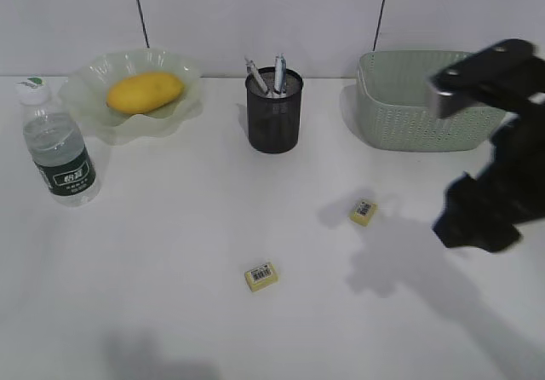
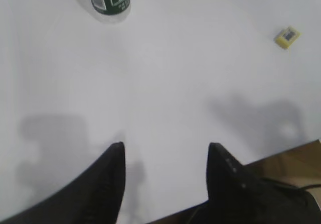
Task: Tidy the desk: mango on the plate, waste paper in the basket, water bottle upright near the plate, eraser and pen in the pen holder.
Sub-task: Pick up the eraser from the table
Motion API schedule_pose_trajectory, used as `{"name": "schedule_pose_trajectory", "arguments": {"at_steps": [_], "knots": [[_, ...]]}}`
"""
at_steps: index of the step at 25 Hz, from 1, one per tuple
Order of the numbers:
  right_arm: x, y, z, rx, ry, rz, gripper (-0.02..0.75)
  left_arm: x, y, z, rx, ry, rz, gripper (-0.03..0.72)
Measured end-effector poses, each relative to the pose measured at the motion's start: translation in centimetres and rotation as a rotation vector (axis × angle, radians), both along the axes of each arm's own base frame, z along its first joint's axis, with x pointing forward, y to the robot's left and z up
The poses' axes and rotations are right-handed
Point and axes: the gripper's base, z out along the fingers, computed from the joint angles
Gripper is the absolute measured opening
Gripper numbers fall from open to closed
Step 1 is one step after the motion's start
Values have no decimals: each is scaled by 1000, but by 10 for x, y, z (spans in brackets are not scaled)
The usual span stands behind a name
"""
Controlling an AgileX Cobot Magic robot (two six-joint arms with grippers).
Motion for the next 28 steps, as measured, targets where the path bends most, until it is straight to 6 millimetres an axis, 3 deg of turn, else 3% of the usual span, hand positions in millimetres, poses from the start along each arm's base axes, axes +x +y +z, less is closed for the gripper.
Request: {"name": "schedule_pose_trajectory", "arguments": {"at_steps": [9,16,22,28], "knots": [[71,44,-15,-32,31,56,571,-28,8,3,-62,-169,10,400],[108,65,-48,-65,88,60,571,-42,11,3,-86,-250,8,400],[131,49,-96,-92,213,-27,571,-42,11,1,-87,-251,9,400],[140,43,-108,-60,243,-44,571,-41,11,1,-94,-254,13,398]]}}
